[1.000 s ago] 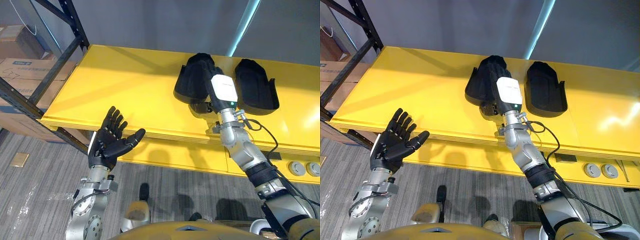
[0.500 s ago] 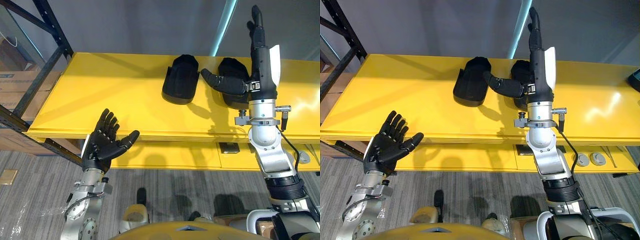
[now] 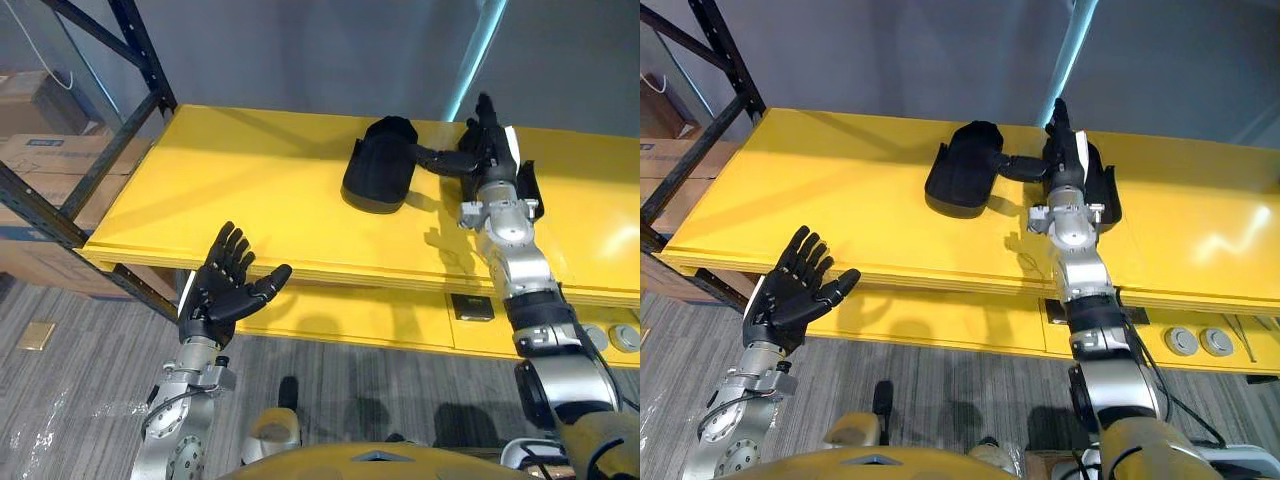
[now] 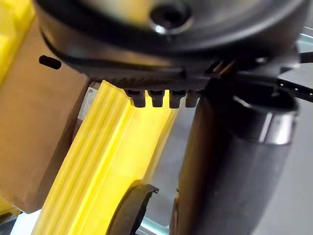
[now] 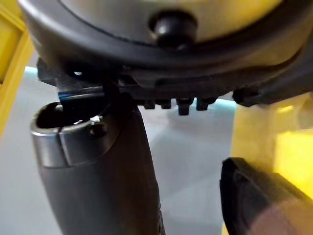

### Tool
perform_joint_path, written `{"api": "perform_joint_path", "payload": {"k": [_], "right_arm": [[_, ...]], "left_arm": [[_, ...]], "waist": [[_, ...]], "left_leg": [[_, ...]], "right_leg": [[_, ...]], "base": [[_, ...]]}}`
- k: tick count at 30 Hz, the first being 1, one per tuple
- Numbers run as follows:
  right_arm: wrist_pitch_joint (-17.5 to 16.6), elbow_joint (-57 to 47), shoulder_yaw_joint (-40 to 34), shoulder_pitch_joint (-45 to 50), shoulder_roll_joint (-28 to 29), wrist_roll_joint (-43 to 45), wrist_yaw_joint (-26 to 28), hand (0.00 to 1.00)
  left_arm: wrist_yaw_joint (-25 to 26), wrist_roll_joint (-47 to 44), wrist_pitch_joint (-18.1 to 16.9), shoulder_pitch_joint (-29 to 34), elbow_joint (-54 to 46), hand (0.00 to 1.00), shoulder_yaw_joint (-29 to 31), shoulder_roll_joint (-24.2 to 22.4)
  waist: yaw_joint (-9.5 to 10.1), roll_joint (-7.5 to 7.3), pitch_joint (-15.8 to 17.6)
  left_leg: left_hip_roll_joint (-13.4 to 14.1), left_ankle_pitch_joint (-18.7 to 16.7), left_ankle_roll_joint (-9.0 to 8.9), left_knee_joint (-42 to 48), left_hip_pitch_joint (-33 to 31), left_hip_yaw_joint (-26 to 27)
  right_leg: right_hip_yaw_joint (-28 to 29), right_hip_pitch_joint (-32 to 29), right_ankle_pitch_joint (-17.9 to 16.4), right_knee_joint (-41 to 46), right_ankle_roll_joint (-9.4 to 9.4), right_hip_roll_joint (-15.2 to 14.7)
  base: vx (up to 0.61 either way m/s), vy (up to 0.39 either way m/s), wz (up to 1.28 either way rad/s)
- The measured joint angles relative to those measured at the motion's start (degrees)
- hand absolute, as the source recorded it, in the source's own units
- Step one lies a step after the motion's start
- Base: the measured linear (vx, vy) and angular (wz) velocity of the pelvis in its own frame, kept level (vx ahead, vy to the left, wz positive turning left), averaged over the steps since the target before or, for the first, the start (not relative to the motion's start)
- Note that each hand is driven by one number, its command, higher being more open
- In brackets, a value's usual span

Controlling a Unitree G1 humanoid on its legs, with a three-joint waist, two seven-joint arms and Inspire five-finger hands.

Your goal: Walk over and take three plastic housings, then place them on the shelf

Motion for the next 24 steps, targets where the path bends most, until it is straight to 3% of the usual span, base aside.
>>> {"api": "perform_joint_path", "payload": {"k": [8,12,20,24], "right_arm": [[0.41,9.81,1.67,-6.54,-1.42,4.65,1.99,1.00],[3.15,14.91,2.21,-9.50,-2.65,6.35,2.57,1.00],[5.18,21.55,3.89,-16.00,-2.86,6.29,2.62,1.00],[5.87,23.84,4.44,-18.73,-3.24,6.29,2.63,1.00]], "left_arm": [[-0.93,-0.16,-0.01,-0.60,0.92,1.00,-1.38,0.33],[-1.04,-0.22,-0.17,-3.48,4.25,1.00,-2.32,1.00],[-0.09,-0.27,-0.72,-4.02,6.49,1.00,-4.29,2.86],[0.24,-1.62,-1.16,-4.39,6.51,1.00,-4.44,2.91]], "waist": [[1.24,1.24,0.33],[2.61,1.40,0.37],[2.93,1.60,0.51],[3.10,2.37,1.63]], "left_leg": [[-0.47,0.30,0.35,-0.01,-0.12,-1.32],[-0.30,0.41,0.41,0.00,-0.13,-1.68],[-0.14,0.42,0.31,0.03,-0.16,-1.78],[0.10,0.42,0.20,0.04,-0.11,-1.81]], "right_leg": [[-1.13,0.70,-0.04,-0.02,-0.02,-0.65],[-1.37,1.02,0.04,-0.38,0.02,-0.40],[-1.53,1.23,0.20,-0.82,0.23,-0.38],[-1.53,1.25,0.18,-0.76,0.23,-0.17]], "base": [[-0.02,0.008,0.09],[-0.01,-0.003,0.02],[0.00,-0.001,0.00],[0.00,0.000,0.00]]}}
